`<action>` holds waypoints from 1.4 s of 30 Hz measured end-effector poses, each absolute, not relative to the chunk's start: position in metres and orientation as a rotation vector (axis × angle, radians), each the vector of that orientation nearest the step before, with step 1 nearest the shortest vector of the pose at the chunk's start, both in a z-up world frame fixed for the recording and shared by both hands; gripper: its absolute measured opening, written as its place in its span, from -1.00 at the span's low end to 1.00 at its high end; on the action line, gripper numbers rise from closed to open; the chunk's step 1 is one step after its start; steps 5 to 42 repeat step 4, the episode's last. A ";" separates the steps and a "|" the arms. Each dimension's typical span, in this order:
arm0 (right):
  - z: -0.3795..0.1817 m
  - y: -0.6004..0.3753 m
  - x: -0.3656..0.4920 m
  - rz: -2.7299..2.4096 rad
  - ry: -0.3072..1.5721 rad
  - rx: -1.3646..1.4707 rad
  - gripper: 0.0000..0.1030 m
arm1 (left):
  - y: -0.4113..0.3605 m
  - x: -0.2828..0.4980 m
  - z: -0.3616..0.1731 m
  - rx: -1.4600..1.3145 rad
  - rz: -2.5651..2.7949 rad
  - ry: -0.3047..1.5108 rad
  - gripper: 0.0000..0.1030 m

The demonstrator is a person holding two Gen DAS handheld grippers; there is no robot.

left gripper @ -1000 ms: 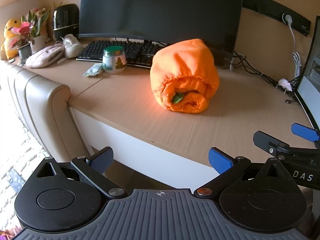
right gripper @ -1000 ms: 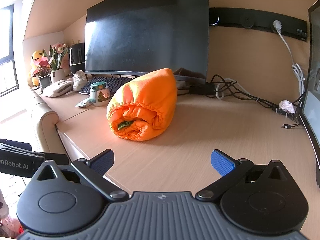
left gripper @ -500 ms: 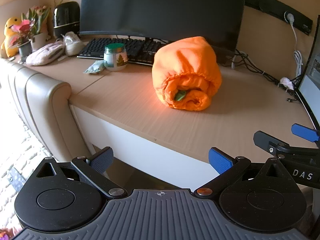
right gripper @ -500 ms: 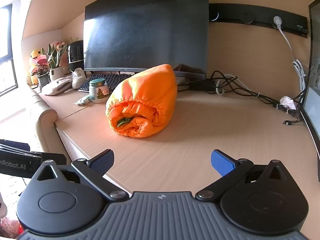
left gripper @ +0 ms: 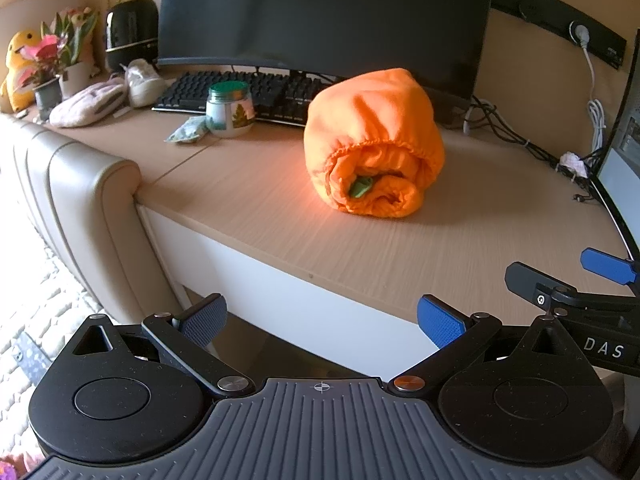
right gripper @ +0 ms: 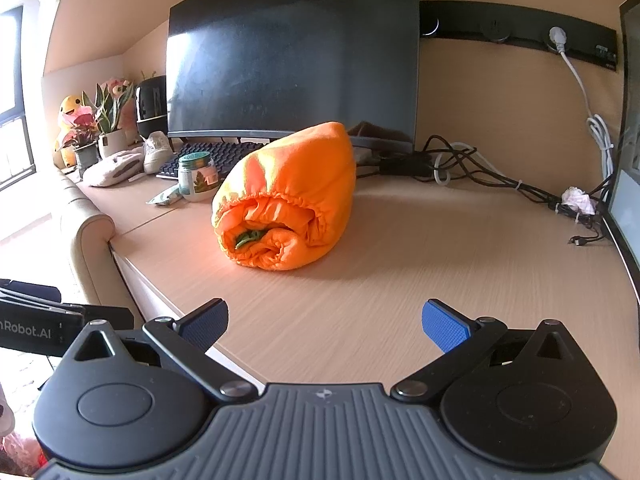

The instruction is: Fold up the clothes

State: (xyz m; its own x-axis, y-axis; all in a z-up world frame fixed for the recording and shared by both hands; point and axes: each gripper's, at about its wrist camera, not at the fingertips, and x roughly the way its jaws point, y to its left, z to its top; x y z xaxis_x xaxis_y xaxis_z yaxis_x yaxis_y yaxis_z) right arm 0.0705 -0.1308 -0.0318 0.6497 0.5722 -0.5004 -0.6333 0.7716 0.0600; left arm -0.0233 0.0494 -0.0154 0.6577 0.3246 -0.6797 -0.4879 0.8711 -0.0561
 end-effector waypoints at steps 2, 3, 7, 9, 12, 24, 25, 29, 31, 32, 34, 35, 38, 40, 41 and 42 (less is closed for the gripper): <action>-0.032 -0.130 0.071 0.686 0.529 -0.123 1.00 | 0.050 -0.023 -0.016 -0.244 0.460 0.713 1.00; -0.033 -0.130 0.071 0.687 0.531 -0.123 1.00 | 0.051 -0.024 -0.015 -0.245 0.455 0.705 1.00; -0.033 -0.129 0.072 0.688 0.534 -0.123 1.00 | 0.051 -0.024 -0.015 -0.241 0.452 0.696 1.00; -0.033 -0.129 0.072 0.688 0.534 -0.123 1.00 | 0.051 -0.024 -0.015 -0.241 0.452 0.696 1.00; -0.033 -0.129 0.072 0.688 0.534 -0.123 1.00 | 0.051 -0.024 -0.015 -0.241 0.452 0.696 1.00; -0.033 -0.129 0.072 0.688 0.534 -0.123 1.00 | 0.051 -0.024 -0.015 -0.241 0.452 0.696 1.00; -0.033 -0.129 0.072 0.688 0.534 -0.123 1.00 | 0.051 -0.024 -0.015 -0.241 0.452 0.696 1.00; -0.033 -0.129 0.072 0.688 0.534 -0.123 1.00 | 0.051 -0.024 -0.015 -0.241 0.452 0.696 1.00; -0.033 -0.129 0.072 0.688 0.534 -0.123 1.00 | 0.051 -0.024 -0.015 -0.241 0.452 0.696 1.00; -0.033 -0.129 0.072 0.688 0.534 -0.123 1.00 | 0.051 -0.024 -0.015 -0.241 0.452 0.696 1.00; -0.033 -0.129 0.072 0.688 0.534 -0.123 1.00 | 0.051 -0.024 -0.015 -0.241 0.452 0.696 1.00; -0.033 -0.129 0.072 0.688 0.534 -0.123 1.00 | 0.051 -0.024 -0.015 -0.241 0.452 0.696 1.00; -0.033 -0.129 0.072 0.688 0.534 -0.123 1.00 | 0.051 -0.024 -0.015 -0.241 0.452 0.696 1.00; -0.033 -0.129 0.072 0.688 0.534 -0.123 1.00 | 0.051 -0.024 -0.015 -0.241 0.452 0.696 1.00; -0.033 -0.129 0.072 0.688 0.534 -0.123 1.00 | 0.051 -0.024 -0.015 -0.241 0.452 0.696 1.00; -0.033 -0.129 0.072 0.688 0.534 -0.123 1.00 | 0.051 -0.024 -0.015 -0.241 0.452 0.696 1.00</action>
